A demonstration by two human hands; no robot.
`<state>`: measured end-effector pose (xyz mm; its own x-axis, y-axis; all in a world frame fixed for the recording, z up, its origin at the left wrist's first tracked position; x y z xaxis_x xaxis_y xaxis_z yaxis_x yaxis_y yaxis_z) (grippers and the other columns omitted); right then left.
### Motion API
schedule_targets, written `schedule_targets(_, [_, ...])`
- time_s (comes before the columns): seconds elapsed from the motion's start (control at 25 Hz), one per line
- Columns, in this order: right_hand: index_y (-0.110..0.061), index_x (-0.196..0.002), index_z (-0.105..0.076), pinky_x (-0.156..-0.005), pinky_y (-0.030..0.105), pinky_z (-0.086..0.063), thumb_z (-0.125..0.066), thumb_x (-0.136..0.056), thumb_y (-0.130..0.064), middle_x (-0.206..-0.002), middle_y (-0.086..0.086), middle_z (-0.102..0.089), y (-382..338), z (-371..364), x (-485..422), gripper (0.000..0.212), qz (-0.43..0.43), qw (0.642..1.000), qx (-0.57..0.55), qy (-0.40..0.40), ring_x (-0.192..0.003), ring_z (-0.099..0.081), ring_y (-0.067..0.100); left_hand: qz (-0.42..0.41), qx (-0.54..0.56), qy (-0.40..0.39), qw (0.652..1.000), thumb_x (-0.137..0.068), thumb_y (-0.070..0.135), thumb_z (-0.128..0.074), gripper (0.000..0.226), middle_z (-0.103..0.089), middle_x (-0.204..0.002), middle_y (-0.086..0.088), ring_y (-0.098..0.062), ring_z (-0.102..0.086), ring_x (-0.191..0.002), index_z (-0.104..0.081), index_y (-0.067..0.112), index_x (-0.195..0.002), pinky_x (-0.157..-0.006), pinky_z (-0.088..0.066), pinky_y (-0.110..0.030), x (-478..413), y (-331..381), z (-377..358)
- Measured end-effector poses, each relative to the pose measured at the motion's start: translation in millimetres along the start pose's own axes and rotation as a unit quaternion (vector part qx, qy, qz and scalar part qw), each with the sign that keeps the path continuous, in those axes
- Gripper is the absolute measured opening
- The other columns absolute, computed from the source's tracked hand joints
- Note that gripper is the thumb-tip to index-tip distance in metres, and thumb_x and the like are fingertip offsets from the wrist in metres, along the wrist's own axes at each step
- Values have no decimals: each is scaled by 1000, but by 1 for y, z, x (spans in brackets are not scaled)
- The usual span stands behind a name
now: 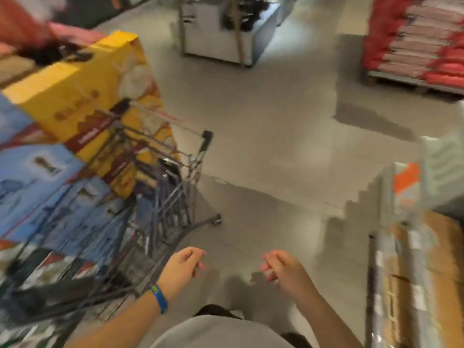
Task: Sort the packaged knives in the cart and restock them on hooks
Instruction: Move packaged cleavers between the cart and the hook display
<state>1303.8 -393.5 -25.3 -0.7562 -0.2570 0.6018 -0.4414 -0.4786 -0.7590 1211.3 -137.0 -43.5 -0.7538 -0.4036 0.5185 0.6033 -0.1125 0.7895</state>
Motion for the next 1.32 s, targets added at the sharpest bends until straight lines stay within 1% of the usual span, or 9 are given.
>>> schedule_targets(0.28, [-14, -98, -71, -49, 13, -43, -54, -104, -21, -83, 2, -74, -95, -85, -78, 20, 29, 974, 140, -175, -54, -61, 5, 113, 128, 176, 970, -101, 20, -50, 23, -71, -67, 0, -9, -57, -50, -71, 18, -90, -46, -42, -17, 1, -67, 75])
schedule_targets(0.64, [-18, -96, -71, -54, 17, -45, -56, -103, -29, -84, -2, -76, -198, -186, -193, 20, 83, 883, 292, -358, -60, -65, 9, 225, 279, 376, 854, -101, 16, -50, 22, -70, -77, -10, -4, -58, -52, -70, 10, -94, -45, -43, -13, 4, -56, 97])
schedule_targets(0.76, [-19, -97, -71, -66, 29, -50, -56, -102, -30, -84, -1, -76, -220, -229, -216, 19, 101, 856, 326, -389, -64, -65, 12, 222, 320, 406, 827, -101, 14, -50, 22, -69, -76, -9, -5, -57, -51, -70, 8, -94, -45, -42, -13, -2, -55, 110])
schedule_targets(0.88, [-24, -98, -69, -60, 23, -46, -55, -103, -32, -86, -5, -76, -231, -270, -224, 18, 118, 838, 356, -396, -62, -66, 6, 231, 329, 426, 811, -101, 21, -49, 24, -72, -75, -4, -9, -59, -56, -71, 15, -95, -46, -42, -14, 0, -65, 125])
schedule_targets(1.04, [-27, -99, -66, -75, 35, -53, -52, -103, -37, -100, -7, -72, -234, -332, -239, 18, 179, 813, 434, -344, -87, -66, 14, 250, 305, 426, 814, -102, 18, -46, 25, -73, -78, -5, -8, -61, -55, -70, 19, -94, -47, -44, -13, -11, -89, 160])
schedule_targets(1.12, [-26, -108, -64, -76, 36, -48, -52, -101, -39, -108, -2, -67, -235, -357, -246, 19, 272, 746, 546, -268, -98, -59, 21, 240, 288, 406, 833, -102, 18, -45, 26, -72, -78, -4, -9, -61, -56, -69, 20, -92, -47, -43, -12, -20, -99, 183])
schedule_targets(1.2, [-19, -124, -60, -83, 40, -50, -58, -96, -41, -122, 8, -63, -238, -381, -258, 35, 383, 628, 650, -189, -113, -53, 30, 233, 265, 372, 858, -101, 20, -47, 25, -73, -77, -4, -7, -60, -55, -69, 20, -91, -48, -43, -11, -32, -108, 204])
schedule_targets(1.28, [-15, -138, -49, -94, 45, -50, -61, -94, -44, -144, 17, -50, -241, -407, -275, 55, 431, 521, 723, -143, -129, -45, 36, 246, 261, 334, 872, -101, 22, -49, 24, -73, -74, -1, -6, -59, -54, -70, 18, -90, -51, -46, -12, -45, -118, 225])
schedule_targets(1.32, [-14, -144, -42, -101, 47, -46, -61, -95, -46, -155, 19, -38, -243, -421, -286, 61, 425, 489, 747, -147, -138, -38, 38, 247, 258, 317, 879, -101, 22, -49, 24, -73, -73, 0, -7, -59, -54, -71, 18, -91, -53, -48, -13, -52, -125, 236])
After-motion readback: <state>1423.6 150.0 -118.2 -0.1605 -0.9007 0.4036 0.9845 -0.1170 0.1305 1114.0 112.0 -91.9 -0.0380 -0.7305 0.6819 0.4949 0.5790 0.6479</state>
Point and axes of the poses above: each hand's wrist, its own x-axis away from the middle knuckle, its own z-axis out of the back of the hand, y = z × x, the point moved 3 cm from there along -x, towards the middle knuckle
